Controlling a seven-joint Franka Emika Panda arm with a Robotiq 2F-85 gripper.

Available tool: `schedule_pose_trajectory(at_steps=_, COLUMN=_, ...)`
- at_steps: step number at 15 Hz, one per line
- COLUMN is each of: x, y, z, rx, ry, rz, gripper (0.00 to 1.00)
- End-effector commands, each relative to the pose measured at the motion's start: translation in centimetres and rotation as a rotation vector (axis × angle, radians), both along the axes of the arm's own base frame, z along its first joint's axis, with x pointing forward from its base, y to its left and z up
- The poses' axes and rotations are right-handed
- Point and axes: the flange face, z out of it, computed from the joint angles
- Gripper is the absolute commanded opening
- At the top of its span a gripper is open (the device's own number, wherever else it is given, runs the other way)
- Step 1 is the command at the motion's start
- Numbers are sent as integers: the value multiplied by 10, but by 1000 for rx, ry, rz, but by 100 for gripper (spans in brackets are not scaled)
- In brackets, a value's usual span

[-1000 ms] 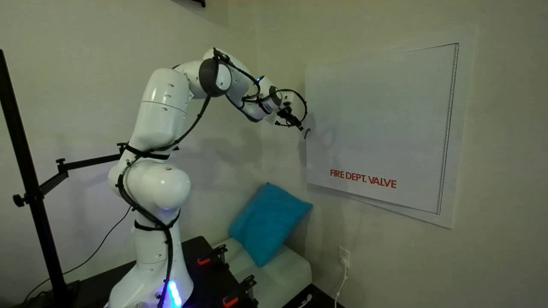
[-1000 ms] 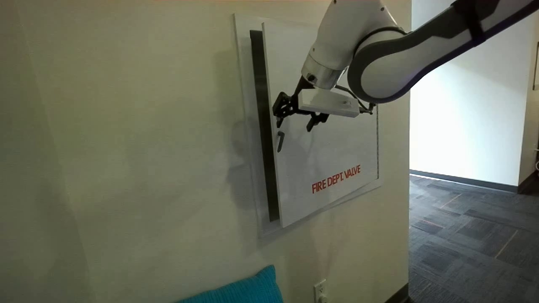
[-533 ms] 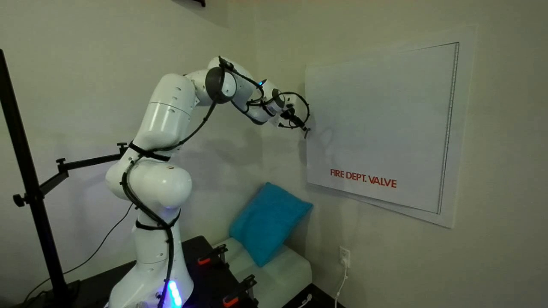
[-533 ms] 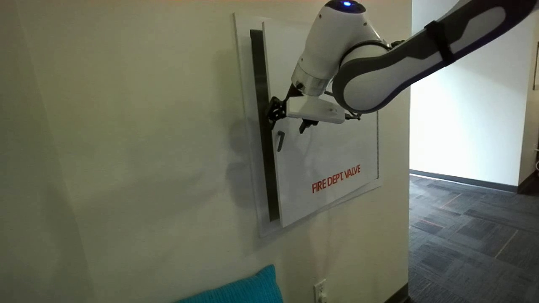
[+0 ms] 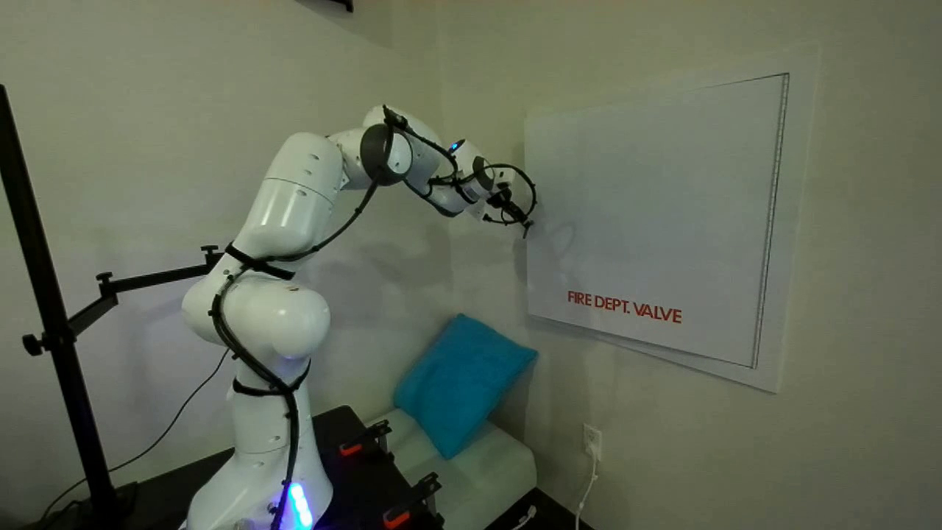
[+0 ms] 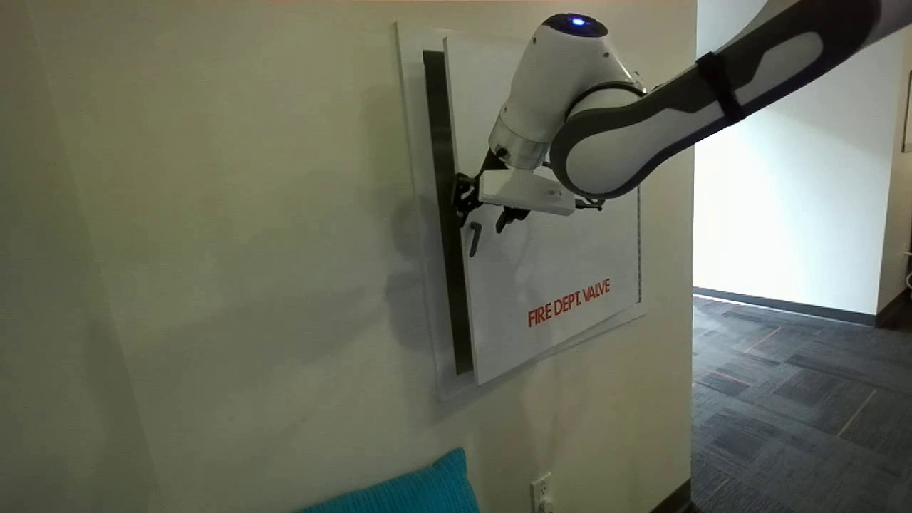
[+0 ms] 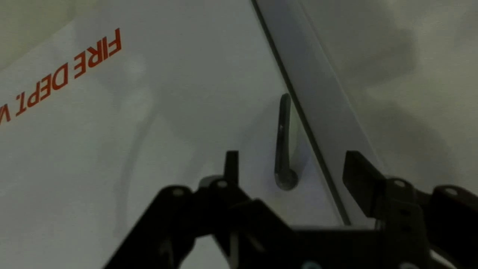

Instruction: Open the door to the fire department valve fully

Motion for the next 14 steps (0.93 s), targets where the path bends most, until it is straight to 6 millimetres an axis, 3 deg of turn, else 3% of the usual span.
schedule_pose_trajectory(at_steps=1, x=9, y=-7, z=3, rx=5, ry=9, rz=-1, gripper=45)
schedule_pose_trajectory(at_steps=4, x=13, y=-13, z=1, rx=0, ry=11, rz=-3, gripper=40)
schedule_pose_trajectory(at_steps=10, x=22, y=-15, z=-2, rx=-7, ry=-5, rz=7, gripper=45)
schedule_pose_trajectory(at_steps=12, x=24, y=-13, z=-2, rx=-1, ry=-11, rz=10, gripper=37)
schedule_pose_trajectory(at_steps=14, x=26, y=-11, z=-1, rx=5, ry=-16, rz=17, gripper=12)
